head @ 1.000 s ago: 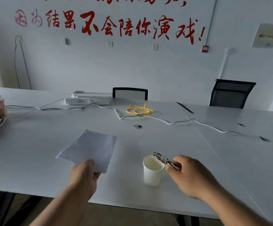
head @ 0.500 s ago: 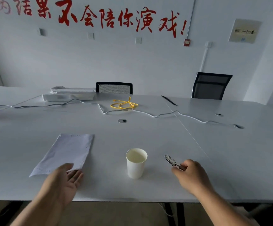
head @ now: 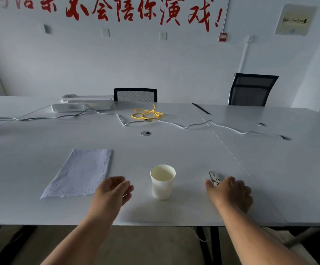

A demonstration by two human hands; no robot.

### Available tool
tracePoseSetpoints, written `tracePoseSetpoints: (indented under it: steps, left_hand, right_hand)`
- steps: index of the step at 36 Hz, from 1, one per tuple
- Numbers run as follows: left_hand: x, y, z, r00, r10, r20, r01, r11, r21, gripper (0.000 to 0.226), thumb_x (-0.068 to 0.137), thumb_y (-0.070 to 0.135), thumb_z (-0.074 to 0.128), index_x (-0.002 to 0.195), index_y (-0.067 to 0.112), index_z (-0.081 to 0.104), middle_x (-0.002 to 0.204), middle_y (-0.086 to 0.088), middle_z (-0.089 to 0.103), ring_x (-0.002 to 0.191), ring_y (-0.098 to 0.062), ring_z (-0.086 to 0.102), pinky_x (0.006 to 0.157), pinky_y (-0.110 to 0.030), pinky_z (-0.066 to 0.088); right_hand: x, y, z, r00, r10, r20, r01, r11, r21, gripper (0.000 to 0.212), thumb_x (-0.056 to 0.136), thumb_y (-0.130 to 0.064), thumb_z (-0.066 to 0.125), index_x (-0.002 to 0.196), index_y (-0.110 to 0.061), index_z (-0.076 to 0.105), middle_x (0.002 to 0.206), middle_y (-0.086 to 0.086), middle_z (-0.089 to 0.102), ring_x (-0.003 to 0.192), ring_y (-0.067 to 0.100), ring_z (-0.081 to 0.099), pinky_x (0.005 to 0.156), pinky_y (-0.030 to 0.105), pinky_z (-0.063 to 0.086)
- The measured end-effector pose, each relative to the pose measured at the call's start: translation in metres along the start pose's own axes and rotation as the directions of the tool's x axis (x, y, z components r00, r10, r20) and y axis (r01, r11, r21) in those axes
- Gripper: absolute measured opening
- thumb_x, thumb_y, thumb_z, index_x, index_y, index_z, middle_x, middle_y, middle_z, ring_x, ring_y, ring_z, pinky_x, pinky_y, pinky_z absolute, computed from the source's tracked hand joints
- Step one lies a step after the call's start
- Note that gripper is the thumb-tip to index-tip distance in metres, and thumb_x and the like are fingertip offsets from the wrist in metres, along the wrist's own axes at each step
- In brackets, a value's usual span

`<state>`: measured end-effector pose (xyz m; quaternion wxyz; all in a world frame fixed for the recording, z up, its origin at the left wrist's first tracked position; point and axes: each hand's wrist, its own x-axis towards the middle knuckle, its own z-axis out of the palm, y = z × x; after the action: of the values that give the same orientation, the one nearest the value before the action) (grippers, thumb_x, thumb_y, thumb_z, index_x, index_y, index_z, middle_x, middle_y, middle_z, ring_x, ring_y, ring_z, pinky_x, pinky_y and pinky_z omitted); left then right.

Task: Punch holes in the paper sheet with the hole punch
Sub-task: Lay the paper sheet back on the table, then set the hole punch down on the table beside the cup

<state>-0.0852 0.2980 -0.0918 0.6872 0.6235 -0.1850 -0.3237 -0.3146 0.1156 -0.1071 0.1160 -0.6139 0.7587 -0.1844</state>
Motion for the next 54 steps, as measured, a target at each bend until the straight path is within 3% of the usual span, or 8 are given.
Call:
tracePoseSetpoints:
  steps: [6,10,17,26,34,42,50,54]
  left_hand:
    - [0.017,-0.020,-0.003,0.915,0.339,0.218,-0.396,0.652,0.646,0.010,0.096,0.023,0.066,0.106,0.027,0.066,0.110,0.010,0.072,0.107,-0.012,0.070,0.079,-0.008,0.045]
    - [0.017,-0.032,-0.009,0.840,0.296,0.455,-0.539,0.357,0.763,0.037,0.096,0.039,0.060,0.131,0.027,0.066,0.136,0.014,0.064,0.128,-0.009,0.060,0.100,-0.023,0.044]
    - [-0.046,-0.049,-0.014,0.836,0.450,0.314,-0.547,0.639,0.541,0.010,0.089,0.025,0.061,0.086,0.032,0.067,0.090,0.015,0.069,0.070,-0.011,0.066,0.062,-0.026,0.055]
    - [-0.053,-0.044,-0.007,0.743,-0.555,0.374,0.542,0.827,0.151,0.049,0.101,0.041,0.048,0.115,0.003,0.075,0.105,-0.018,0.071,0.083,-0.030,0.068,0.081,-0.039,0.054]
    - [-0.062,-0.033,0.001,0.735,-0.537,0.414,0.565,0.823,0.065,0.042,0.099,0.039,0.045,0.099,0.006,0.071,0.089,-0.016,0.075,0.082,-0.028,0.067,0.082,-0.038,0.052]
    - [-0.067,-0.033,0.004,0.731,-0.578,0.363,0.615,0.789,0.019,0.054,0.101,0.041,0.049,0.124,-0.007,0.060,0.116,-0.026,0.066,0.105,-0.038,0.066,0.108,-0.053,0.050]
    - [-0.068,-0.036,0.010,0.721,-0.545,0.427,0.613,0.790,-0.027,0.050,0.101,0.042,0.042,0.115,-0.001,0.064,0.095,-0.019,0.070,0.086,-0.032,0.068,0.077,-0.037,0.055]
    - [-0.069,-0.038,0.015,0.740,-0.556,0.378,0.628,0.773,-0.091,0.058,0.102,0.040,0.046,0.127,-0.009,0.063,0.133,-0.026,0.069,0.105,-0.036,0.070,0.092,-0.046,0.058]
  right_hand:
    - [-0.025,-0.004,0.005,0.816,-0.492,-0.303,0.537,0.839,0.083,0.041,0.077,-0.034,0.067,0.108,-0.006,0.069,0.110,0.017,0.068,0.105,0.041,0.060,0.087,0.046,0.050]
    - [-0.056,-0.006,0.010,0.668,-0.743,0.052,0.725,0.665,0.181,0.047,0.087,-0.040,0.059,0.128,-0.016,0.067,0.133,-0.001,0.066,0.128,0.021,0.056,0.107,0.032,0.043]
    - [-0.085,0.003,0.018,0.583,-0.773,0.249,0.798,0.603,0.002,0.080,0.085,-0.059,0.014,0.144,-0.017,0.050,0.165,0.004,0.038,0.154,0.019,0.027,0.124,0.032,0.021]
    - [-0.153,-0.012,0.011,0.494,-0.809,0.319,0.839,0.539,0.067,0.089,0.083,-0.053,0.013,0.158,-0.009,0.033,0.170,0.011,0.024,0.158,0.020,0.016,0.124,0.026,0.001]
    - [-0.160,-0.006,-0.020,0.295,-0.854,0.429,0.720,0.494,0.487,0.046,0.085,-0.036,0.056,0.129,-0.031,0.068,0.130,-0.009,0.073,0.122,0.008,0.064,0.109,0.033,0.049]
    - [-0.122,0.006,-0.019,0.536,-0.805,0.256,0.744,0.593,0.307,0.040,0.094,-0.029,0.062,0.132,-0.021,0.069,0.140,0.001,0.067,0.132,0.019,0.059,0.109,0.031,0.042]
    - [-0.162,0.010,-0.012,0.254,-0.864,0.435,0.748,0.461,0.478,0.051,0.084,-0.036,0.052,0.133,-0.030,0.066,0.141,-0.008,0.066,0.133,0.010,0.057,0.113,0.037,0.044]
    - [-0.136,0.006,-0.021,0.515,-0.841,0.166,0.677,0.518,0.523,0.025,0.091,-0.018,0.061,0.107,-0.022,0.080,0.114,-0.006,0.079,0.109,0.011,0.070,0.098,0.029,0.052]
